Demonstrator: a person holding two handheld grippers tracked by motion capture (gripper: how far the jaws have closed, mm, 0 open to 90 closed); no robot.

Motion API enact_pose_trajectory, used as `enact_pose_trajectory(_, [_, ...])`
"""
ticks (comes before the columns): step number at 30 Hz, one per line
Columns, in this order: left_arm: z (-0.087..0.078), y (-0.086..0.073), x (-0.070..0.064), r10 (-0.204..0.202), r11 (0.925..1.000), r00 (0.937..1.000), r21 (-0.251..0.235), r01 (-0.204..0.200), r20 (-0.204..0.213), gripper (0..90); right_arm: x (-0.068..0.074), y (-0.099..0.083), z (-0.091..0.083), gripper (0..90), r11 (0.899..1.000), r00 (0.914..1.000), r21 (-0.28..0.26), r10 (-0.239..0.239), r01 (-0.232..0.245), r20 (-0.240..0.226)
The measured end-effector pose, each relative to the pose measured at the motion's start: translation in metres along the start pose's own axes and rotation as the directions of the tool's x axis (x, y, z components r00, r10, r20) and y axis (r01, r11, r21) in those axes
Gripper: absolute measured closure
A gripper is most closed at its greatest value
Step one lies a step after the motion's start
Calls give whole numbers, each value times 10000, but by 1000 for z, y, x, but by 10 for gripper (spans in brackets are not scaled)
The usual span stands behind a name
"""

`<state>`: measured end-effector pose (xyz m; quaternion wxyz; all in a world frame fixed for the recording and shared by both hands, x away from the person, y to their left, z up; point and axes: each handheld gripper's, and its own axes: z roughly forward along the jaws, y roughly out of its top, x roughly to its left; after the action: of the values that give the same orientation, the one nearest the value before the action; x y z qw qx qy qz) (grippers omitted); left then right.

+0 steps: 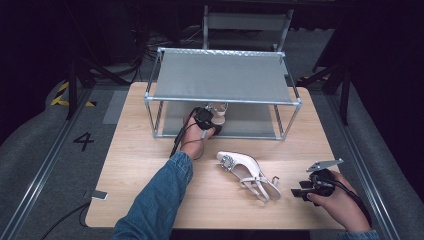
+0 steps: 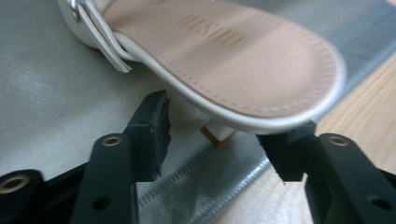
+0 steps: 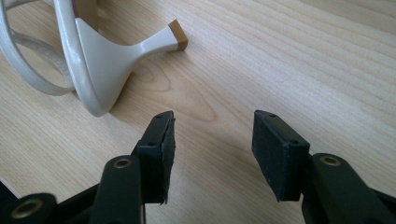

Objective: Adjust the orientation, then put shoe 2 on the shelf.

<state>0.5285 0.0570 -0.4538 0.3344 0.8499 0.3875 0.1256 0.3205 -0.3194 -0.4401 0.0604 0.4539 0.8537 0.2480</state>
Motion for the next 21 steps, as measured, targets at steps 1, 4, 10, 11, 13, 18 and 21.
enact_pose_trajectory(1, [-3, 1, 4, 678, 9977, 9974, -38, -679, -238, 438, 0, 0, 0, 502, 10000, 10000, -16, -13, 13, 2])
enact_pose_trajectory(4, [-16, -2, -7, 14, 10000, 9997, -51, -15, -237, 376, 2, 2, 0, 502, 10000, 10000, 10, -79, 79, -8])
enact_pose_trajectory(10, [-42, -9, -18, -476, 9989, 9982, -56, 475, -360, 346, 3, 7, -1, 499, 9996, 9996, -117, -275, 275, 8])
enact_pose_trajectory(11, [-47, -11, -20, -413, 9991, 9984, -93, 410, -394, 339, 4, 7, -1, 497, 9995, 9996, -105, -288, 288, 11])
enact_pose_trajectory(13, [-65, -18, -25, -278, 9996, 9981, 48, 281, -548, 341, 6, 10, -1, 483, 9990, 9991, -129, -417, 417, -34])
enact_pose_trajectory(18, [-85, -30, -30, -152, 9987, 9991, 481, 171, -400, 302, 11, 16, -5, 464, 9973, 9978, -296, -665, 665, 11])
enact_pose_trajectory(21, [-99, -40, -33, -119, 9976, 9993, 673, 143, -358, 274, 15, 20, -8, 462, 9959, 9967, -403, -810, 809, -5])
